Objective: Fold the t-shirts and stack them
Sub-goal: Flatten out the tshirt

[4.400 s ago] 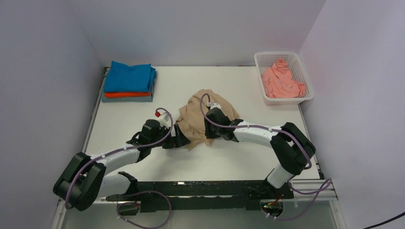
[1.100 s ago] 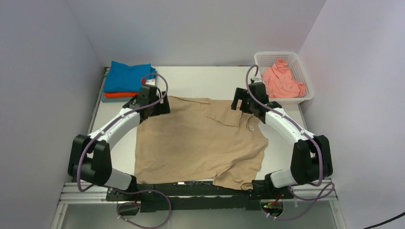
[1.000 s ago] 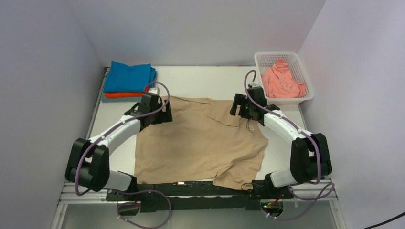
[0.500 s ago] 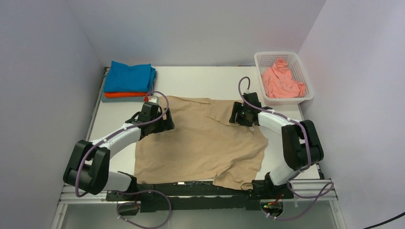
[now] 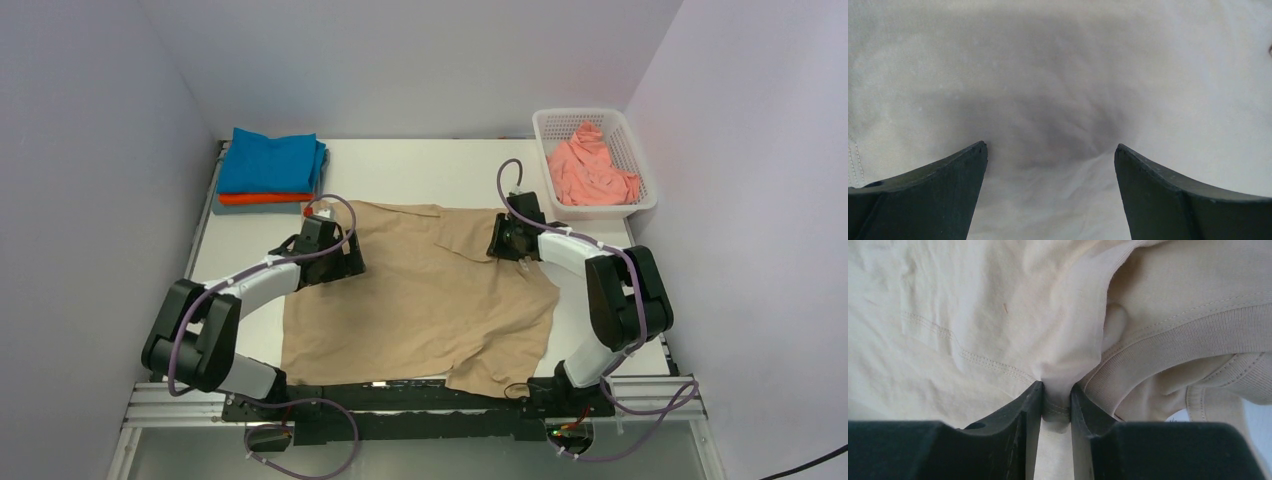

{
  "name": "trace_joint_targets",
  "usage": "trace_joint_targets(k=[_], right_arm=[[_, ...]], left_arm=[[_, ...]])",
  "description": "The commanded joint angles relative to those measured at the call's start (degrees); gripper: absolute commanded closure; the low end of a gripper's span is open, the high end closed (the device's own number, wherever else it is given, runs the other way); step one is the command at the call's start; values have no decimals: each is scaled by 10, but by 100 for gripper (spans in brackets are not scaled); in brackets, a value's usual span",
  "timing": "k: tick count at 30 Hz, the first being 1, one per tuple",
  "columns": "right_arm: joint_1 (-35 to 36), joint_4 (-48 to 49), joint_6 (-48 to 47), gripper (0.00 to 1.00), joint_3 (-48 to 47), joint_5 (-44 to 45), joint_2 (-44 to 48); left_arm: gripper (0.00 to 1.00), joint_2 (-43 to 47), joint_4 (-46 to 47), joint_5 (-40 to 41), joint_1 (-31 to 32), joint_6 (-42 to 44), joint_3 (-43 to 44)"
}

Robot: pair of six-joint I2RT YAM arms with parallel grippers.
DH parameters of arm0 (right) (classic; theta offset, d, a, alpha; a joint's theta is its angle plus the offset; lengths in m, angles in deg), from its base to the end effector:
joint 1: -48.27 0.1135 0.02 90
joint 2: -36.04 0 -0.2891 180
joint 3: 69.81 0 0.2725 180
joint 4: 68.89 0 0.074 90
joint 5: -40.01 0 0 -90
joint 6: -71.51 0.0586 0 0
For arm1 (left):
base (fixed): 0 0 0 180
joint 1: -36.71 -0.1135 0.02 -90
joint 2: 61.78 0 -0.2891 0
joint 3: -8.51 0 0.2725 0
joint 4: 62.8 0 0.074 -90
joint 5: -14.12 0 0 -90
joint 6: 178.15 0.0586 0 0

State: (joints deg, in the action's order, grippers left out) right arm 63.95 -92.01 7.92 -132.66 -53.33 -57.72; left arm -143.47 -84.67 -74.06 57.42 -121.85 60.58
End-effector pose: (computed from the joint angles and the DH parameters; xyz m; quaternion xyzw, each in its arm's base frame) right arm 0.3366 0.0980 0.1548 0.0799 0.9474 0.1367 0.2781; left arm 0.2791 -0.1035 0.1611 -0.1120 0.9373 -0.1374 0.3001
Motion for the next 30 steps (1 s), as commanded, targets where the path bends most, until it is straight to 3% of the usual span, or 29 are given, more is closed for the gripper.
trace_joint_targets(k=[1, 17, 23, 30], right_arm=[[2, 22, -5, 70, -35, 5, 4], [3, -42, -8, 70, -101, 71, -31], [3, -27, -6, 70, -107, 37, -63], [3, 4, 13, 90, -112, 20, -69]], left_arm=[[1, -10, 22, 9, 0, -6, 6], [1, -24, 18, 19, 0, -2, 11], [1, -31, 23, 11, 0, -4, 11], [1, -37, 23, 10, 0, -4, 13]])
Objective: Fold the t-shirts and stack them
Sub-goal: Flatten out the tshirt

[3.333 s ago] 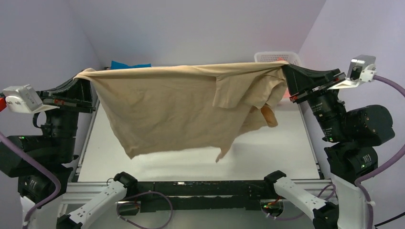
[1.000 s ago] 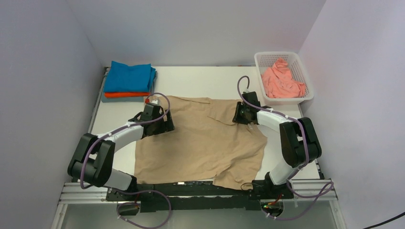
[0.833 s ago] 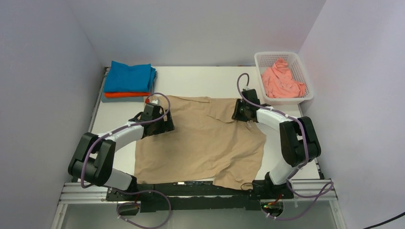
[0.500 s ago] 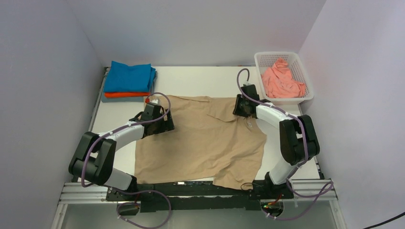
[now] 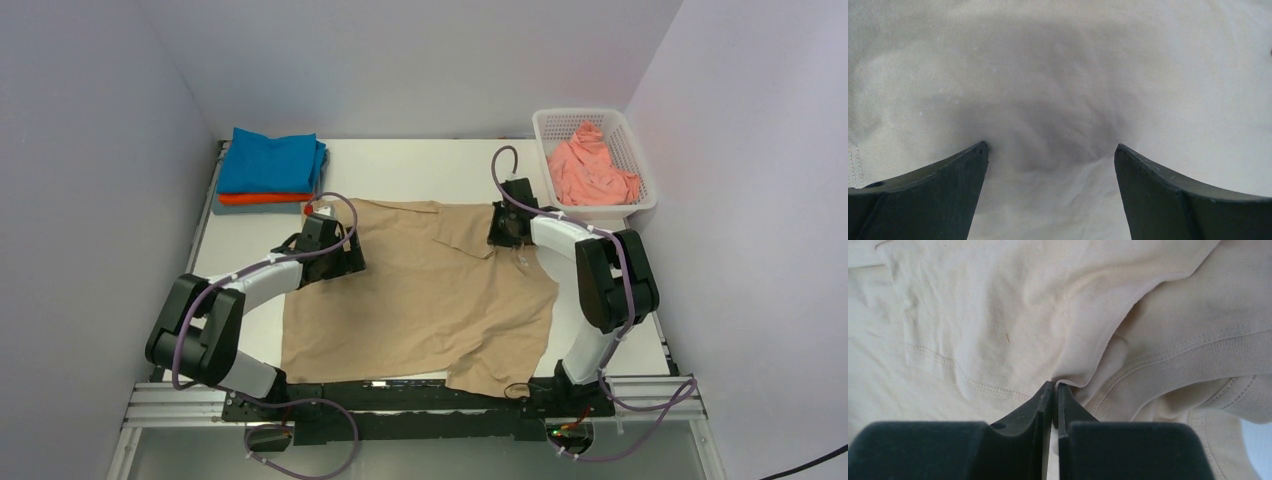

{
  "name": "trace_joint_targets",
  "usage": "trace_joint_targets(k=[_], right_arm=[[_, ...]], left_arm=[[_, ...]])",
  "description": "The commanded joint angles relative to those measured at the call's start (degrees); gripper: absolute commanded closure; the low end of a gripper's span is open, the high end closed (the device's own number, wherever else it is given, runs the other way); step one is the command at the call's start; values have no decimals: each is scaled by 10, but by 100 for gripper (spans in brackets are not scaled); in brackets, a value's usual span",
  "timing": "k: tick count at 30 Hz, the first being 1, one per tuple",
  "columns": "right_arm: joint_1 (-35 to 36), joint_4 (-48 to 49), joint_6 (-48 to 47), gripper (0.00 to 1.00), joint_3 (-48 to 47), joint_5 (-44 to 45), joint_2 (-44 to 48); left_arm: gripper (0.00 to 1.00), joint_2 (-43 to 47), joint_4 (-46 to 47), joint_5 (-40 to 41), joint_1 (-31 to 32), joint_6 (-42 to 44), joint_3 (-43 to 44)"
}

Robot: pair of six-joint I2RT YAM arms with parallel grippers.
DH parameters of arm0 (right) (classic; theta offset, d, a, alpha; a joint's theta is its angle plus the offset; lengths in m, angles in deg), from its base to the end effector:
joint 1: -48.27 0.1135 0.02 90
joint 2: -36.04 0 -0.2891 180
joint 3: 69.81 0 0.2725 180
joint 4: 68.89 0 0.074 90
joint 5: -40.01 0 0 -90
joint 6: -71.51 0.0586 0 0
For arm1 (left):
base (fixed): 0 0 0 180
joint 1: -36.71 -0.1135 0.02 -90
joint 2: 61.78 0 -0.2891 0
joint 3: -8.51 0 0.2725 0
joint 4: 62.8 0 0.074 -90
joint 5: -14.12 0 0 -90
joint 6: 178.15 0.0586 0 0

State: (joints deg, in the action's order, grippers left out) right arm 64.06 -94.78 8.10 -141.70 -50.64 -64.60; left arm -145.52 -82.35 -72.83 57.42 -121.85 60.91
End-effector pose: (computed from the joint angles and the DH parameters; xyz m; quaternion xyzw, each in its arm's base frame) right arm 0.3742 0.1065 0.1584 0.0879 0.9487 0.1148 0.2812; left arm 0.2862 -0.1049 0.1563 -0.1154 0.9349 -0.1307 0.3090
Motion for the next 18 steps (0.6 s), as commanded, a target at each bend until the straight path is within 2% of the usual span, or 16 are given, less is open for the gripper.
trace_joint_targets(k=[1, 4, 10, 15, 18], right_arm=[[2, 28, 11, 92, -28, 0, 1], [2, 15, 11, 100, -46, 6, 6], [-2, -1, 26, 100, -101, 6, -12], [-34, -42, 112, 100, -211, 24, -75], [-68, -33, 174, 100, -280, 32, -122]], left_arm=[[1, -17, -2, -2, 0, -4, 11], [1, -18, -3, 1, -1, -4, 10], [1, -23, -10, 7, -1, -4, 11], [1, -36, -14, 5, -1, -4, 17], [1, -46, -17, 3, -1, -3, 22]])
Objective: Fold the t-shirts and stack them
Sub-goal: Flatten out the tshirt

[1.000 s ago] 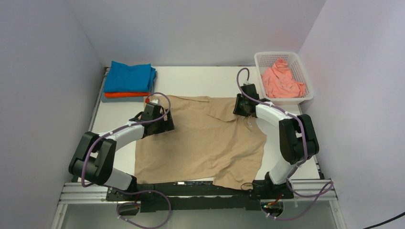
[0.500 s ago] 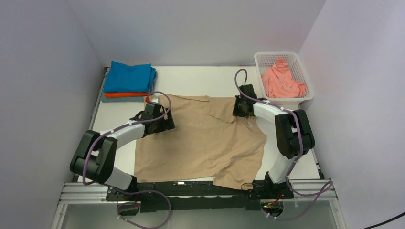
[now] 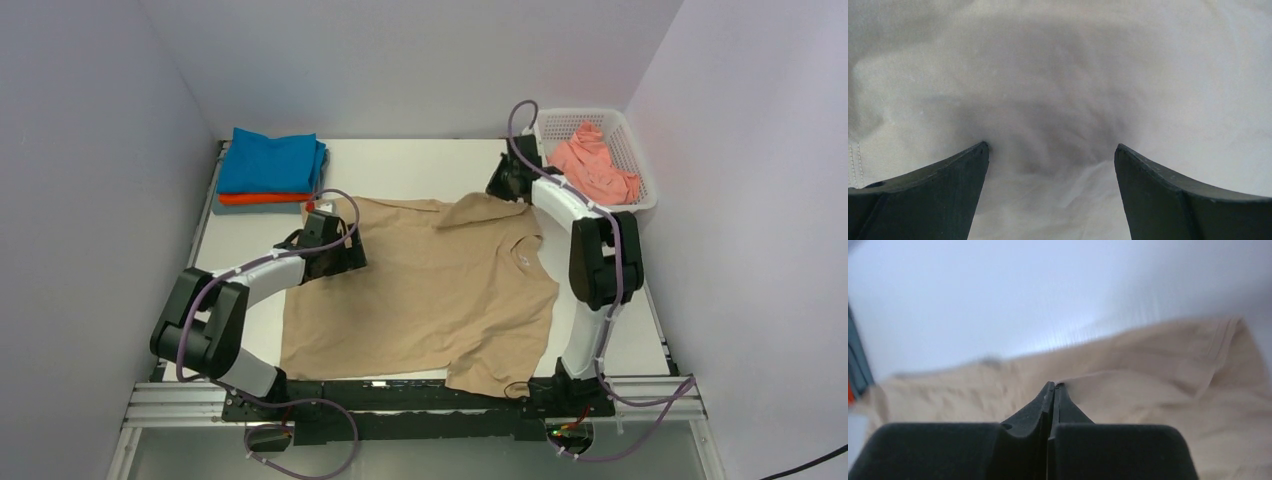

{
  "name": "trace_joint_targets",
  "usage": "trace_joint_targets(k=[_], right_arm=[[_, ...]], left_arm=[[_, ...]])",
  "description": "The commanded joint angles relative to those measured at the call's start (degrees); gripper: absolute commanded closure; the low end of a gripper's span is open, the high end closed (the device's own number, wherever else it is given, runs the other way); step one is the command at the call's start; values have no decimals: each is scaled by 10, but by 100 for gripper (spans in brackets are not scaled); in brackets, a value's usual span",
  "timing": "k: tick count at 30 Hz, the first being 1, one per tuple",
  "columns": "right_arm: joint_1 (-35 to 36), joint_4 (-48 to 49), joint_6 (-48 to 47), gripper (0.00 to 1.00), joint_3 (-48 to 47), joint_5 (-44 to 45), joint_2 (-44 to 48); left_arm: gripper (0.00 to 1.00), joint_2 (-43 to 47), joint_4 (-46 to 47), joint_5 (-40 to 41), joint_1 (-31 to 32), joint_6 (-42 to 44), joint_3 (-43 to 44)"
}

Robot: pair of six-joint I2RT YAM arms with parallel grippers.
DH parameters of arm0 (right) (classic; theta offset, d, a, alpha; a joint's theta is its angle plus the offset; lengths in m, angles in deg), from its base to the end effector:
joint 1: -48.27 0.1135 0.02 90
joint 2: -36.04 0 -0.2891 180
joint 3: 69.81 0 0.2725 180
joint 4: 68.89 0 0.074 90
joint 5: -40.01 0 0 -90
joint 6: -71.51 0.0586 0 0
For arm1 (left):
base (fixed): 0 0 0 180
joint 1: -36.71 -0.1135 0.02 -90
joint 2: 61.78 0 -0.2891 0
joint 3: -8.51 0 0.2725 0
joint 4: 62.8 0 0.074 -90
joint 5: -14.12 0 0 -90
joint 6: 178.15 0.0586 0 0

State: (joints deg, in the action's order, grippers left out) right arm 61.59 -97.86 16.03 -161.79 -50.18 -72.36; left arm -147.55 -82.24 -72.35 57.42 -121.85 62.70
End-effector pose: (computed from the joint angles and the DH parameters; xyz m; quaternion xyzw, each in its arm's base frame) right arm 0.4532 0.1075 0.2164 0.1696 0.9095 0.1553 0.3463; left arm 0.2951 -0.1077 0.1561 -0.1168 0.9350 -0.1266 0.3099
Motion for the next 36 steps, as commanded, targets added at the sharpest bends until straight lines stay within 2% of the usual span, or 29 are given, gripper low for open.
trace_joint_targets(k=[1, 4, 6, 8, 10, 13, 16, 25, 27, 30, 33, 36], right_arm=[[-58, -3, 116, 100, -114, 33, -66], [-82, -39, 164, 100, -213, 60, -139], [-91, -44, 170, 94, -255, 67, -171], [-93, -50, 148, 75, -290, 62, -188], [-93, -55, 123, 65, -307, 75, -186], [-93, -14, 65, 23, -287, 60, -154], [-88, -22, 1, 1, -269, 20, -120], [9, -5, -81, 0, -36, 13, 34], [43, -8, -94, 0, 14, 27, 57], [76, -16, -91, 0, 68, 45, 76], [79, 4, -73, 0, 121, 27, 80], [78, 1, -69, 0, 135, 41, 62]], left_arm=[[0, -30, -19, -3, -1, -3, 5], [1, -38, -20, -6, -1, -2, 7], [1, -40, -23, -7, -1, -1, 7], [0, -38, -23, -10, -1, 2, 5], [1, -32, -20, -12, -1, 1, 2], [1, -25, -16, -20, -1, 3, 2], [1, -16, -12, -30, 0, 1, 7], [1, 39, -29, -37, 1, 14, 68], [1, 40, -34, -7, 0, 20, 85], [1, 21, -33, 2, -7, 26, 106], [0, -23, -37, -10, -22, 26, 132], [1, -76, -36, -29, -30, 30, 159]])
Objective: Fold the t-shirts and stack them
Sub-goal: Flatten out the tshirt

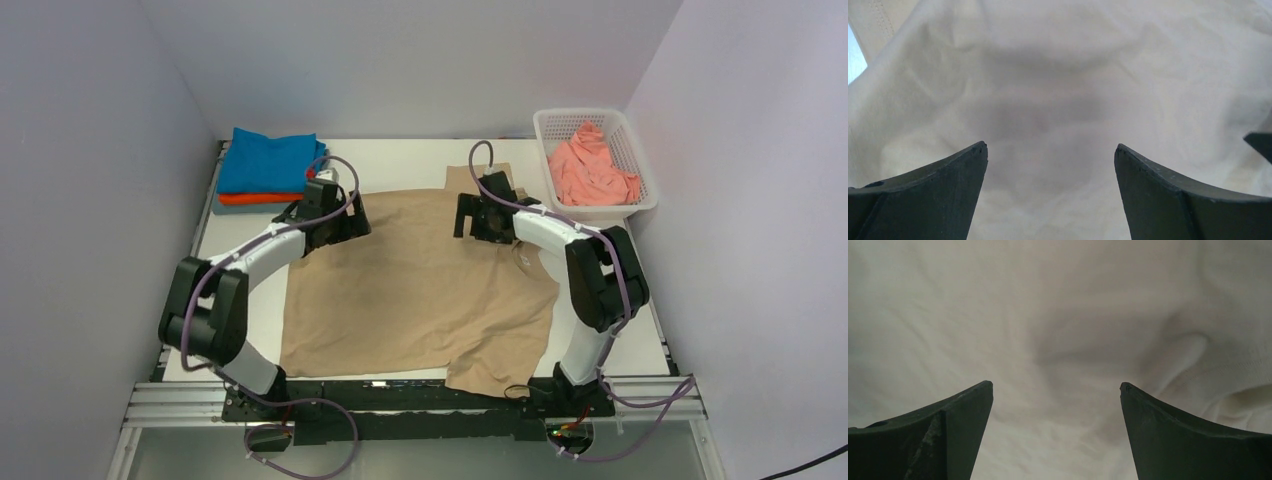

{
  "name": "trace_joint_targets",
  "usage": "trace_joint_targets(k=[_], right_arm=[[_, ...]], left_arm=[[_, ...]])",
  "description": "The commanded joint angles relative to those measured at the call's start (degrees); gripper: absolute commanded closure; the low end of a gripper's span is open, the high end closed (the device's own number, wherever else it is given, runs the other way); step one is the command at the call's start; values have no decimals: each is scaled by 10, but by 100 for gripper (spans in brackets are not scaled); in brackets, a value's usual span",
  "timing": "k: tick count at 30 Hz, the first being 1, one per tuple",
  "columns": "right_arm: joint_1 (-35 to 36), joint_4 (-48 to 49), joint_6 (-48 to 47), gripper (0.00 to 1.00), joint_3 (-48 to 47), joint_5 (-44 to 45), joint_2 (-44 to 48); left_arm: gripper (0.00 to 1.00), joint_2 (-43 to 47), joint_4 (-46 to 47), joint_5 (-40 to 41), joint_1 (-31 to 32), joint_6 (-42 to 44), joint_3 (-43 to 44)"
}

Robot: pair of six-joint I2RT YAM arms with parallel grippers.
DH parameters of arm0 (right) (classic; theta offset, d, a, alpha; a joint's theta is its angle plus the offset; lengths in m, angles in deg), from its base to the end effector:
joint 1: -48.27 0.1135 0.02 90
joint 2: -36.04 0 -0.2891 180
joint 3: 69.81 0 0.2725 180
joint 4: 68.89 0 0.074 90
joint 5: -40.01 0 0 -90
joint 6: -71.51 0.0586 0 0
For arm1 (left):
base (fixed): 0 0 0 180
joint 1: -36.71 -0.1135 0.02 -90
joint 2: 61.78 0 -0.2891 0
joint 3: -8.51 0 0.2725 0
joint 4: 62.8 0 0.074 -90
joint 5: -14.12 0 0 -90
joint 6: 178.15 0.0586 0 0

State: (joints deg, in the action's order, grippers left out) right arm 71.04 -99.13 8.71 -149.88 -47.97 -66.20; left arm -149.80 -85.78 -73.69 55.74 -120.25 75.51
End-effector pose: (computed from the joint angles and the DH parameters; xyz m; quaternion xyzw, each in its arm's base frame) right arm 0.3830 0.1585 0.1882 0.0423 0.9456 0.1209 0.2990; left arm 0.3408 -0.1152 0.2126 -0.1122 0.9135 -0.1527 0.3600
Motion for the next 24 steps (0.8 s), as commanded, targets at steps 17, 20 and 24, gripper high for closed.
trace_joint_targets(k=[17, 20, 24], right_arm=[[-89, 0, 25, 0, -83, 10, -148], [-103, 6, 29, 0, -112, -3, -169], [-115, -8, 7, 0, -180, -8, -210]], left_arm=[[1, -345, -103, -47, -26, 64, 350], [1, -414, -130, -74, -36, 72, 444], [1, -487, -161, -99, -50, 72, 562]])
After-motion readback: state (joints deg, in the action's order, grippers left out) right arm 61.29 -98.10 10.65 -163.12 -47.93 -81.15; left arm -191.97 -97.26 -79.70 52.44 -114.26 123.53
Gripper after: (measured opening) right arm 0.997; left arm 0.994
